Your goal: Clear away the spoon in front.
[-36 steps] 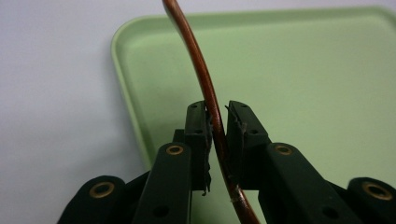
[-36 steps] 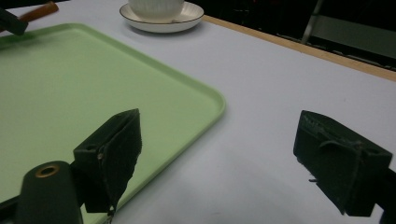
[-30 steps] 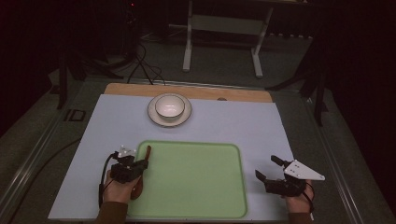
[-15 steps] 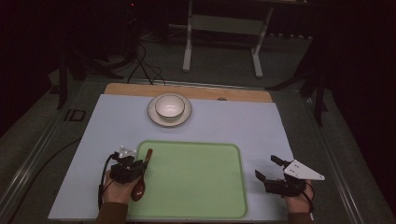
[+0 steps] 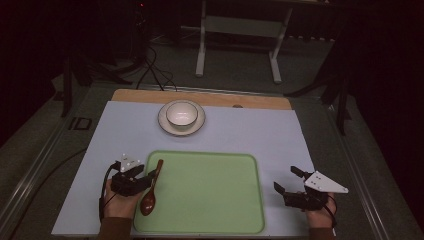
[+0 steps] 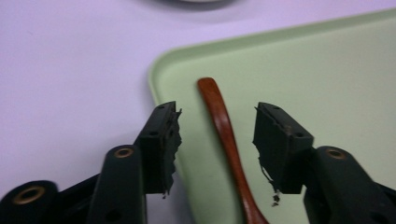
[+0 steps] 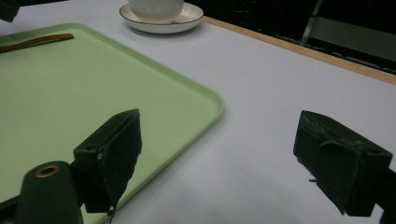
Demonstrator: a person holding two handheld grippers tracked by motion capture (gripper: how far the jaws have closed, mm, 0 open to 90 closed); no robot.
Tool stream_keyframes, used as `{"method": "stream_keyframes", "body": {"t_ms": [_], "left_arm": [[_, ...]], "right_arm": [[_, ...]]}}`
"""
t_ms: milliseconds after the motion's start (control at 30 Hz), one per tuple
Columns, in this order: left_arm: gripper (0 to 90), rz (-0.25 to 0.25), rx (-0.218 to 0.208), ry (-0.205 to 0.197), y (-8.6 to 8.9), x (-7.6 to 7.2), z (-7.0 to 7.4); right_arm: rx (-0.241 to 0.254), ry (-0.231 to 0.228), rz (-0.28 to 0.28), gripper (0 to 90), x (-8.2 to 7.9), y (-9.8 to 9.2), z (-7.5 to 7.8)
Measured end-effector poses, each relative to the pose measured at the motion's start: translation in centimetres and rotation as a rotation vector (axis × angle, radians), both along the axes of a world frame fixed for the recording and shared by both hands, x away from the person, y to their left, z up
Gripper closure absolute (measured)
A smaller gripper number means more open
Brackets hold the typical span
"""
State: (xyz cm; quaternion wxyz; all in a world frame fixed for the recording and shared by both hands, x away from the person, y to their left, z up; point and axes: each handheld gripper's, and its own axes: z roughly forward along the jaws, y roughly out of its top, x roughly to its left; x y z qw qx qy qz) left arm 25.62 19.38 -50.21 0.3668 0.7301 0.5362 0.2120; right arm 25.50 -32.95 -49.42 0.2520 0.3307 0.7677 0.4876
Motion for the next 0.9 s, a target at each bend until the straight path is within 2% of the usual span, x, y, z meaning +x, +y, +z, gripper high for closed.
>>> {"method": "stream_keyframes", "body": {"t_ms": [100, 133, 267, 400, 633, 900], "left_arm": [[44.1, 0.003, 0.002, -0.014, 0.3, -0.1, 0.2], [42.2, 0.009, 0.000, -0.031, 0.6, -0.2, 0.5], [37.1, 0.010, 0.000, -0.059, 1.2, -0.4, 1.1], [35.5, 0.003, 0.005, -0.097, 2.0, -0.9, 1.7], [33.8, -0.026, -0.016, -0.179, 3.6, -1.8, 2.5], [30.6, 0.007, 0.008, -0.227, 5.6, -2.7, 2.8]], "right_arm": [[0.001, -0.003, 0.000, 14.9, 0.0, 0.0, 0.0], [0.001, -0.004, 0.000, 14.9, 0.0, -0.1, 0.0], [0.003, -0.004, -0.004, 14.9, 0.0, -0.2, 0.1], [0.005, -0.004, -0.009, 15.0, 0.0, -0.3, 0.1], [0.010, -0.008, -0.014, 14.9, 0.1, -0.6, 0.2], [0.019, -0.013, -0.025, 14.9, 0.2, -0.9, 0.2]]}}
